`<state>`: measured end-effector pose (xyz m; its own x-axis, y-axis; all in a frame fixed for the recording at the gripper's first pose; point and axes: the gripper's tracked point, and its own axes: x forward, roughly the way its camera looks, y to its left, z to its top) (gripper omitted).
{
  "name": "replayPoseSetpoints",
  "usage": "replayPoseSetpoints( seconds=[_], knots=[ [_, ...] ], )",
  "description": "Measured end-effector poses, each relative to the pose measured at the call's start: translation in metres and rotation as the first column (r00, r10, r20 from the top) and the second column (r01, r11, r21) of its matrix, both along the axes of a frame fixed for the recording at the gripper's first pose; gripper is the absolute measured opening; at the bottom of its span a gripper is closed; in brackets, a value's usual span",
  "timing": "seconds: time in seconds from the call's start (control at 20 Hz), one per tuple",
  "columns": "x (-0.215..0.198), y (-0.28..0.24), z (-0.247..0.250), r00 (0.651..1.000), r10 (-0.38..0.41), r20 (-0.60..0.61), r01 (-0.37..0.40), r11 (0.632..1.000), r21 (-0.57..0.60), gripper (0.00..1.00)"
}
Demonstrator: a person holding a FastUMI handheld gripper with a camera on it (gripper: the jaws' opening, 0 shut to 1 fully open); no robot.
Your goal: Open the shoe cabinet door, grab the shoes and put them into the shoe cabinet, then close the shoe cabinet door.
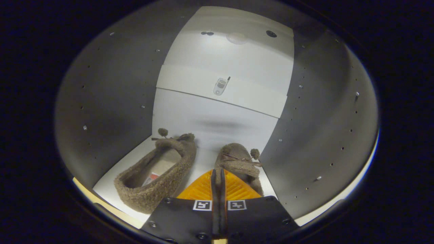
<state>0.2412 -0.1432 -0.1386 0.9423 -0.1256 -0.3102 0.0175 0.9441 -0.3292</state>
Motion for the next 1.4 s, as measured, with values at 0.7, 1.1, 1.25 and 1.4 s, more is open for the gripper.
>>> replayPoseSetpoints(
  seconds=[0.7,1.1,1.25,1.4],
  knots=[
    [-0.015,-0.003,0.041,0.991,-0.044,0.124,0.041,0.999,0.032,0.05],
    [-0.089,-0.006,0.085,0.981,-0.015,0.193,0.015,1.0,0.003,0.06],
    [-0.128,-0.004,0.097,0.98,0.006,0.201,-0.009,1.0,0.016,0.06],
    [-0.166,-0.008,0.113,0.975,0.005,0.221,-0.011,1.0,0.027,0.06]
  ],
)
